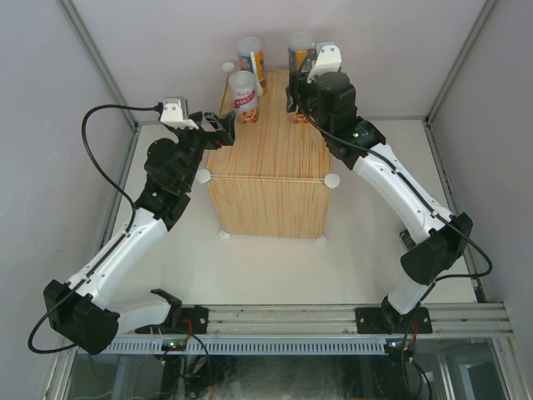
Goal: Place and organize the canned foods onto the counter
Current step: Place the canned food on the counter.
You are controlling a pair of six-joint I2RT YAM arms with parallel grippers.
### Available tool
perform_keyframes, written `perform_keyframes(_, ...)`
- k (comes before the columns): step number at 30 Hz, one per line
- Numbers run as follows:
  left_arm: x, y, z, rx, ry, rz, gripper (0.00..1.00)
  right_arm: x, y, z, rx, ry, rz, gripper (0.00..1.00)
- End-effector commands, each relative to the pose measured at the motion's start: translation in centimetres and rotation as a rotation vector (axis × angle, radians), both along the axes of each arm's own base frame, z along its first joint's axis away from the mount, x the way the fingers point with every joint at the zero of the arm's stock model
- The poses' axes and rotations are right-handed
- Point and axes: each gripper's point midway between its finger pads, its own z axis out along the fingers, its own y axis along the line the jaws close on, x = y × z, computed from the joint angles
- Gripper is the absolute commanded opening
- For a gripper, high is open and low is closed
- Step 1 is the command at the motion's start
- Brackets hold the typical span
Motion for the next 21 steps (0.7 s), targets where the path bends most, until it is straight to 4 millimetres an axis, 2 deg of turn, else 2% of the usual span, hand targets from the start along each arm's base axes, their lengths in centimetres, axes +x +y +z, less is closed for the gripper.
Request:
perform_keyframes(1,-0.44,-0.12,2.46,-0.027,-0.058,-0.013,0.96,-1.84,-1.83,7.51,0.133,-0.172,-0.025,0.44)
perform_keyframes(12,-0.60,-0.05,2.58,-0.029,-0.060,-0.014,0.96,-1.82,-1.55,7.10,0.136,-0.150,-0.016,0.69)
perform_keyframes(21,-0.89,0.17,2.58,-0.030,-0.060,-0.011,0.96,-1.84,-1.36,6.85,0.144,-0.136,-0.012,0.79)
